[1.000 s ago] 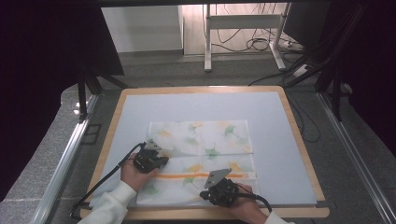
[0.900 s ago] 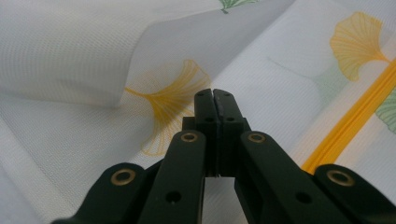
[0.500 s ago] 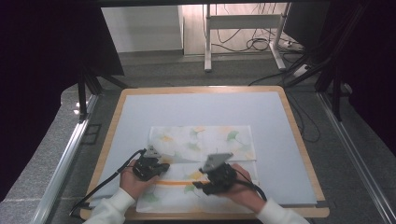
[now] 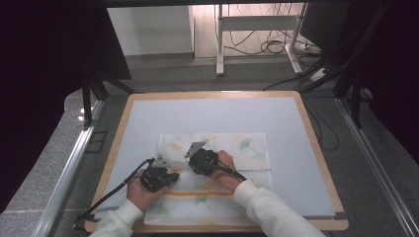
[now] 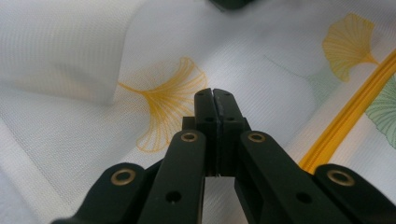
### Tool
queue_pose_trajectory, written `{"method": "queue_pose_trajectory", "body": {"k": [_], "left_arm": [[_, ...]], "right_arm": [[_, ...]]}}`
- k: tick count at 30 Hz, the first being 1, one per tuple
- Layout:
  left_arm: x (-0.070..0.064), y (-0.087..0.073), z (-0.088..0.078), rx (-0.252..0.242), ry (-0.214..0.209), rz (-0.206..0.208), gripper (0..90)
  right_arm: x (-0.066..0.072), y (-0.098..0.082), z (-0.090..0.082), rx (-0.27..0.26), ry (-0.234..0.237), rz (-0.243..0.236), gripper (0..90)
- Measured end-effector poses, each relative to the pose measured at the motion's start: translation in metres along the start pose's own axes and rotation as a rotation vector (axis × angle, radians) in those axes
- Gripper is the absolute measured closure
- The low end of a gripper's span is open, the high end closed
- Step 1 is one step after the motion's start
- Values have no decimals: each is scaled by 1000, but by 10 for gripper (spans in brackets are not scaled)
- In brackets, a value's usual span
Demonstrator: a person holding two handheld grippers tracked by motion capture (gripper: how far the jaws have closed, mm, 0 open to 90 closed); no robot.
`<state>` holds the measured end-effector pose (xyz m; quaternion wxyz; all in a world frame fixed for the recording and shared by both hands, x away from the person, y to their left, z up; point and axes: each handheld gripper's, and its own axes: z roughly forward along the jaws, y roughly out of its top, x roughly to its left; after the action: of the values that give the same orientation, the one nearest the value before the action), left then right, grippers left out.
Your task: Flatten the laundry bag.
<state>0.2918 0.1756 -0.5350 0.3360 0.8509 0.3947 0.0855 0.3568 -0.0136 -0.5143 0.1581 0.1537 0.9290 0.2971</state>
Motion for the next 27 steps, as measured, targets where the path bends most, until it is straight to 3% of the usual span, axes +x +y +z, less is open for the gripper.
{"method": "queue_pose_trajectory", "body": {"k": [2,7,14,21,22,23,25,26,27], "left_arm": [[0,0,0,0,1,-2,900],[0,0,0,1,-1,-3,900],[0,0,0,-2,2,-3,900],[0,0,0,-1,-2,-8,900],[0,0,0,-1,-2,-8,900],[0,0,0,1,-3,-8,900],[0,0,0,3,-4,-6,900],[0,0,0,3,-4,-6,900],[0,0,0,3,-6,-6,900]], "right_arm": [[-7,2,-5,-14,8,25,886],[-24,2,-13,-44,40,72,890],[-39,4,-21,-75,48,87,890],[-91,19,-21,-76,14,178,890],[-91,19,-21,-76,14,178,890],[-111,24,-15,-61,1,197,890],[-126,28,-8,-42,-6,212,889],[-126,28,-8,-42,-6,212,889],[-146,35,5,-16,-26,218,889]]}}
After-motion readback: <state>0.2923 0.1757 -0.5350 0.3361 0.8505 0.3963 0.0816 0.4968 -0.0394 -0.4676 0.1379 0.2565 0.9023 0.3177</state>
